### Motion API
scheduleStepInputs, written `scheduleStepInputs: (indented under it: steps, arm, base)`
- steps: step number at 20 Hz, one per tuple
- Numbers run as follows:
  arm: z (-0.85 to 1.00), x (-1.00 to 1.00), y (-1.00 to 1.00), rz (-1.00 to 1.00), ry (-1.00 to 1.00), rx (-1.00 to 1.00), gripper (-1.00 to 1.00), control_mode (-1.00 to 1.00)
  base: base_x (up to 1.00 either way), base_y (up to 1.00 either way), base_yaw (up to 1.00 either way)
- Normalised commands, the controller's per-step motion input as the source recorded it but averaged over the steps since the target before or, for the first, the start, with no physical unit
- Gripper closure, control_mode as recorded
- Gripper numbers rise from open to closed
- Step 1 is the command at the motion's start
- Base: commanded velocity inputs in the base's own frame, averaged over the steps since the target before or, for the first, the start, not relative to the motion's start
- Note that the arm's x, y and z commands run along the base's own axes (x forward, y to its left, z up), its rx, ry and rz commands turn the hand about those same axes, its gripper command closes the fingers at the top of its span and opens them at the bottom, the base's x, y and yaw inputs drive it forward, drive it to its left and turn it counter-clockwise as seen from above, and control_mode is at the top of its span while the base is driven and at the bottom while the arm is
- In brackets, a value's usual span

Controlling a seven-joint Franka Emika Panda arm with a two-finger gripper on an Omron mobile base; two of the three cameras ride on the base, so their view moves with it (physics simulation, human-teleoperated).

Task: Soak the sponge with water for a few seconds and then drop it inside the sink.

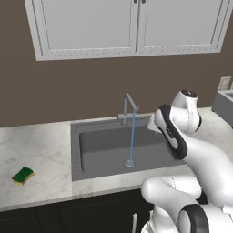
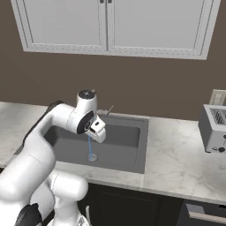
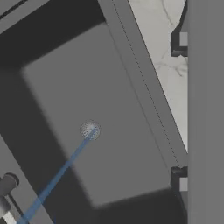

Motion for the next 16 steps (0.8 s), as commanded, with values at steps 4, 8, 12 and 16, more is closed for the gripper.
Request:
scheduleStepInputs:
  steps: [4, 8, 12, 16]
  arm:
    - [0.00, -0.27, 0.84, 0.08, 0.11, -0.06, -1.00, -1.00]
    - [-0.04, -0.11, 0.90, 0.08, 0.12, -0.06, -1.00, -1.00]
    - [-0.07, 0.00, 0.77, 0.08, 0.10, -0.02, -1.00, -1.00]
    - [-0.05, 0.00, 0.87, 0.06, 0.11, 0.00, -1.00, -1.00]
  base:
    - [0.00, 0.00, 0.00]
    - [0.00, 0.00, 0.00]
    - [0.00, 0.00, 0.00]
    - [0.00, 0.00, 0.00]
